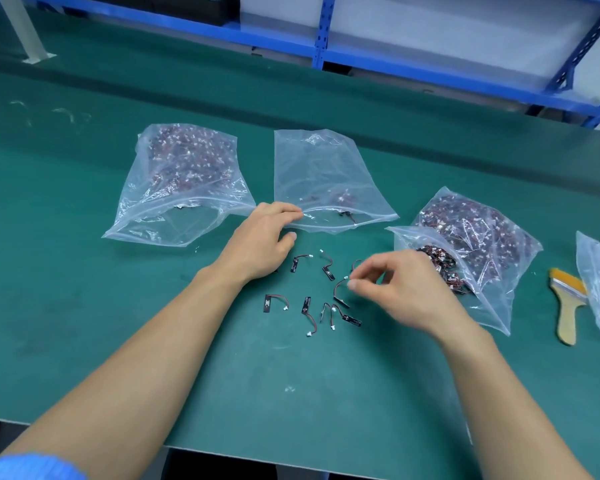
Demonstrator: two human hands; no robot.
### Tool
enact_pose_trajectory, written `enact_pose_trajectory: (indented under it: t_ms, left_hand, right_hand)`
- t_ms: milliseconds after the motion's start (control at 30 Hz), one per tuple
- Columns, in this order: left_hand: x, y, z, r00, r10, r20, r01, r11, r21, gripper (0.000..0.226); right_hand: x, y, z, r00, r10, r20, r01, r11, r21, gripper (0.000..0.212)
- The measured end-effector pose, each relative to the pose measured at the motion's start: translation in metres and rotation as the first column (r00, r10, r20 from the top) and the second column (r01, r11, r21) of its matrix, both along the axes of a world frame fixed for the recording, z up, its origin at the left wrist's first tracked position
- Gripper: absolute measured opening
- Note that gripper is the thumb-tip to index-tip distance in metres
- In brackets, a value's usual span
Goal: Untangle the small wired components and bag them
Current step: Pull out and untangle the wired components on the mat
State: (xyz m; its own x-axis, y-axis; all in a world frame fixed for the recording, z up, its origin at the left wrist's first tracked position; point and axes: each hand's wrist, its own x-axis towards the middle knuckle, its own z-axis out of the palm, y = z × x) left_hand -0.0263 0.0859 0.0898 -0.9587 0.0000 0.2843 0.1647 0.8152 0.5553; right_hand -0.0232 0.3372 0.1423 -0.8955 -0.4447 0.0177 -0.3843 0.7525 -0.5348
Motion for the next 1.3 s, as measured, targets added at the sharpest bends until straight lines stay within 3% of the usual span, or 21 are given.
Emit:
enact_pose_trajectory:
  t_ms: [133, 300, 600, 767, 967, 1300]
  left_hand:
    - [0.001, 0.000, -0.001, 1.000, 0.005, 0.000, -0.005, 1.000, 0.000, 0.040]
    - [0.002, 0.002, 0.000, 1.000, 0.002, 0.008, -0.002, 1.000, -0.004, 0.041]
    - [0.001, 0.002, 0.000, 1.000, 0.004, 0.019, -0.004, 1.000, -0.006, 0.041]
    - [0.001, 0.002, -0.001, 1.000, 0.002, 0.017, -0.002, 1.000, -0.012, 0.040]
    - [0.001, 0.002, -0.001, 1.000, 0.004, 0.019, -0.004, 1.000, -0.018, 0.038]
    - [0.001, 0.002, -0.001, 1.000, 0.002, 0.025, -0.001, 1.000, -0.013, 0.038]
  right_hand:
    - [0.014, -0.006, -0.007, 1.000, 0.016, 0.020, -0.019, 0.988, 0.151, 0.012]
    - [0.016, -0.005, -0.008, 1.000, -0.009, 0.019, 0.006, 0.987, 0.161, 0.010]
    - [0.031, 0.031, -0.008, 0.981, -0.184, -0.058, 0.193, 0.934, 0.301, 0.016]
    - [0.040, 0.019, -0.005, 0.973, -0.156, -0.173, 0.192, 0.957, 0.218, 0.029]
    - [0.039, -0.003, -0.014, 0.990, -0.052, -0.128, 0.093, 0.935, 0.342, 0.028]
    - [0.032, -0.002, -0.021, 0.988, -0.098, -0.123, 0.132, 0.940, 0.315, 0.027]
